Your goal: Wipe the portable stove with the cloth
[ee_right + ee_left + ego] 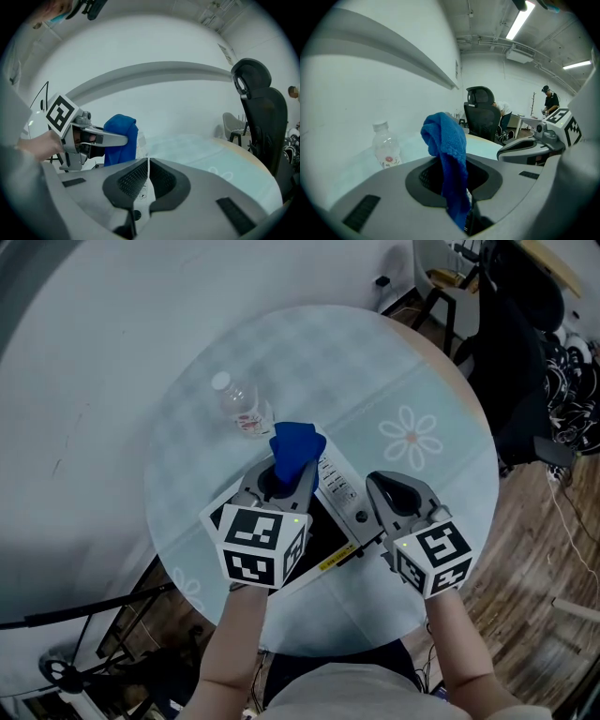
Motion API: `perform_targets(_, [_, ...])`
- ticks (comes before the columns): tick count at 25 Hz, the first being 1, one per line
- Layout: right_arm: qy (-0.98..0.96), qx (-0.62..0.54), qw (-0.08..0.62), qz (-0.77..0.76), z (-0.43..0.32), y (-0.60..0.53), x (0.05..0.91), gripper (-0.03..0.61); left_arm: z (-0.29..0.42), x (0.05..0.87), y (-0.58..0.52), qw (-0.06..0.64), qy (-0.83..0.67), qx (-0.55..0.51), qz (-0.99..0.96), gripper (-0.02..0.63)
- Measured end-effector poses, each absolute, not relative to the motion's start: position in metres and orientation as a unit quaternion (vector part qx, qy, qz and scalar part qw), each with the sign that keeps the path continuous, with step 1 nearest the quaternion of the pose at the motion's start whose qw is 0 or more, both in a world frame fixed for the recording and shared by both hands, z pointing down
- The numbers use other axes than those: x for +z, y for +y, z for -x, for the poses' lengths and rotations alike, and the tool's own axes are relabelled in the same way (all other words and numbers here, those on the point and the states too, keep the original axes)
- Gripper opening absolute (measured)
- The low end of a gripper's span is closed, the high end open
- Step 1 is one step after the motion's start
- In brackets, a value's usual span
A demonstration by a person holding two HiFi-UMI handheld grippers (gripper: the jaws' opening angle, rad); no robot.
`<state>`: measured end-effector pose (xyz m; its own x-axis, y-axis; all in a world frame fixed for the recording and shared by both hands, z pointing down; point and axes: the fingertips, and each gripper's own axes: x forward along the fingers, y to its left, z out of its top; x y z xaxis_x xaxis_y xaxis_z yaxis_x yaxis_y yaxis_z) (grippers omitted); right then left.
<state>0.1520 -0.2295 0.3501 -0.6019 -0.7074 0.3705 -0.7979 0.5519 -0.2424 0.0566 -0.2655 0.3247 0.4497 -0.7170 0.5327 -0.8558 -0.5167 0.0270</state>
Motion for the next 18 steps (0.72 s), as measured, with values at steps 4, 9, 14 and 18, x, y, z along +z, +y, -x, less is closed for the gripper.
perform_targets(4, [-0.876,0.201,0.115,-0.424,-0.156,-0.239,0.355,0.025,-0.055,0.334,-0.276,0.146,-0.486,0.25,-0.824,0.091])
perform_targets(9, [-0.879,0.202,0.113,-0.417,-0.157,-0.251,0.36,0.025,-0.053,0.341,-0.29,0.144,-0.5,0.258,-0.814,0.091])
perform_targets(14, [-0.881,0.203,0.115,-0.41,-0.156,-0.261,0.365,0.025,-0.055,0.349,-0.304,0.135,-0.503,0.269,-0.81,0.091])
perform_targets(18, [-0.881,0.208,0.115,-0.409,-0.156,-0.267,0.371,0.025,-0.053,0.359,-0.312,0.123,-0.509,0.296,-0.799,0.091])
